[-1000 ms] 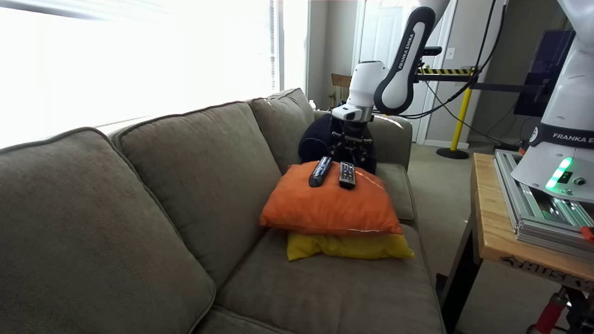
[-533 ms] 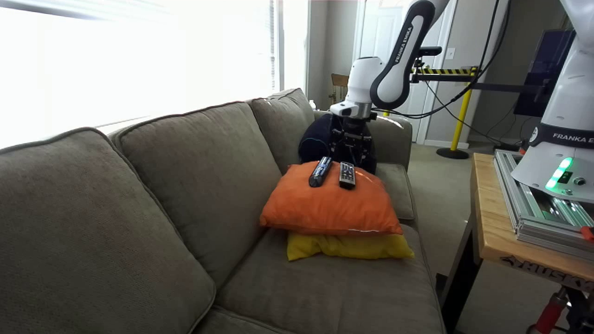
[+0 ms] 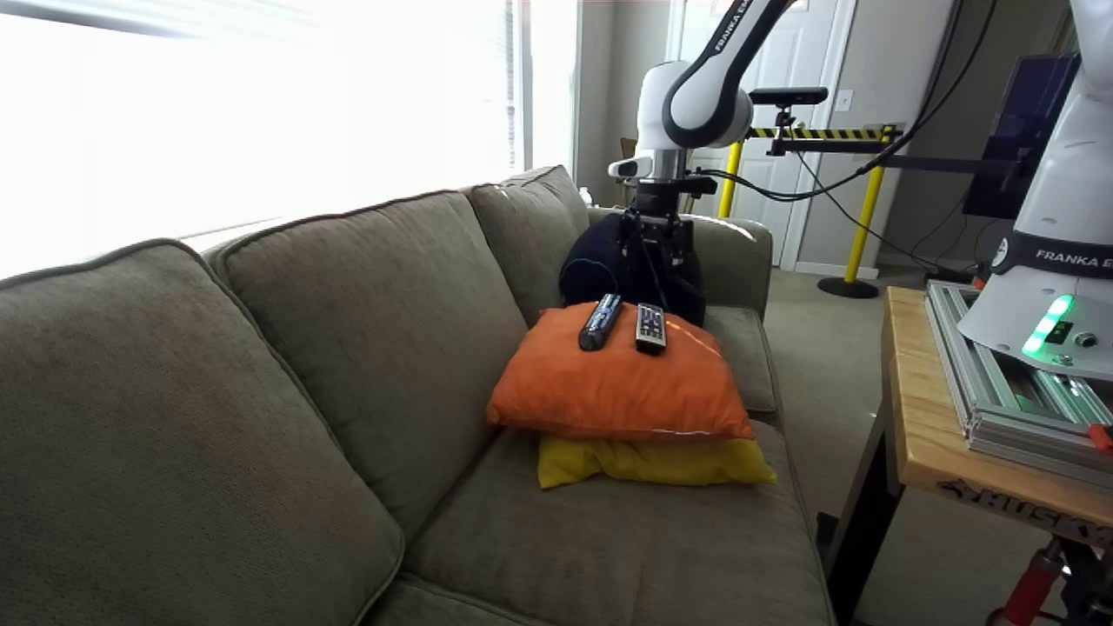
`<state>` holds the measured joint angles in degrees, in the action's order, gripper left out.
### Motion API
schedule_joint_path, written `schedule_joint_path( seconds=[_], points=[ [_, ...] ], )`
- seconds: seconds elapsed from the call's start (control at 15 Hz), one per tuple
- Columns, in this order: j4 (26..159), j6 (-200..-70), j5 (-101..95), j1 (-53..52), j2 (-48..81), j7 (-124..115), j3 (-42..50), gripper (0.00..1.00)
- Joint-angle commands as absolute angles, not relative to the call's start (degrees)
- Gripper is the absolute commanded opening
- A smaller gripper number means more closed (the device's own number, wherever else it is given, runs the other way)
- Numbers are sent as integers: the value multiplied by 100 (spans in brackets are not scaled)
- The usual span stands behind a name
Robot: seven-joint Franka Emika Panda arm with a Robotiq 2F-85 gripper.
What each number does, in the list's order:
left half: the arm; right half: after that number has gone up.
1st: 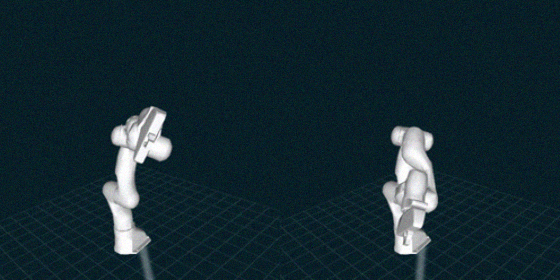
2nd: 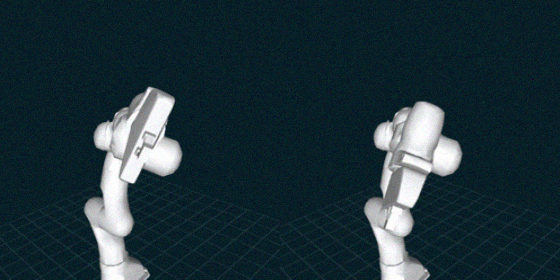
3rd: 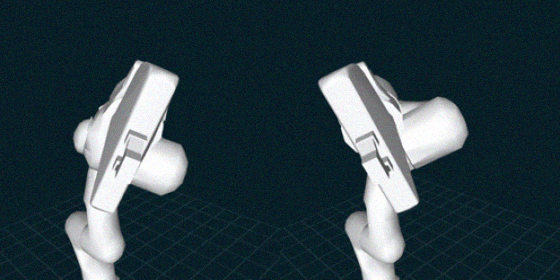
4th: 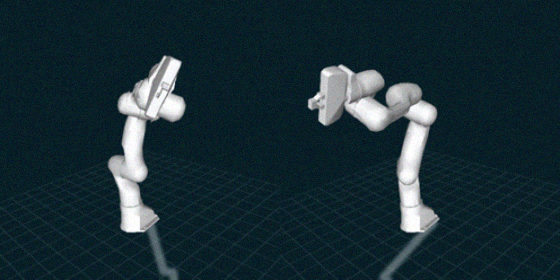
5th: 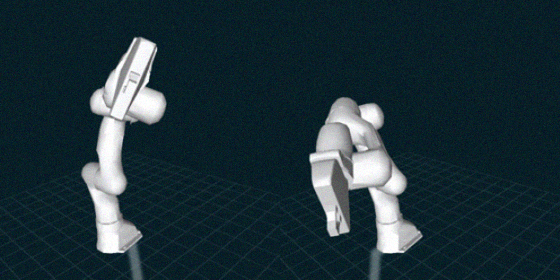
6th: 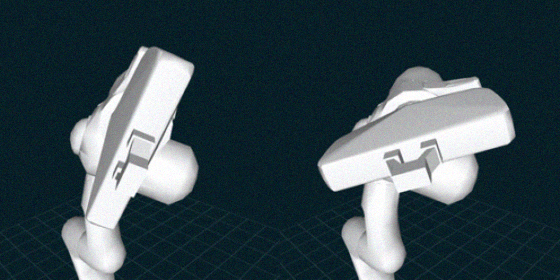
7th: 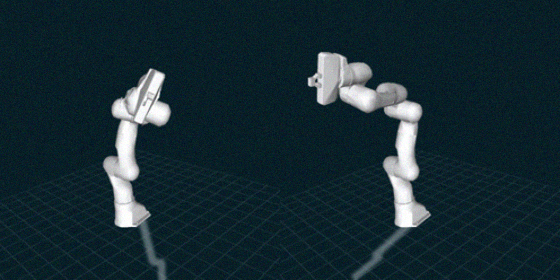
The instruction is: Put the grey and black remote on the orange pillow
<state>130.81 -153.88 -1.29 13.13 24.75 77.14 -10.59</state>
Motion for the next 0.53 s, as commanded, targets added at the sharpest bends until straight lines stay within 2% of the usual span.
schedule_joint_path(
  seconds=[0.0, 0.47],
  points=[
    [12994, -15085, 513, 1227, 2260, 7072, -1058, 100],
    [12932, -15297, 1259, 1174, 2223, 5634, -1034, 100]
  ],
)
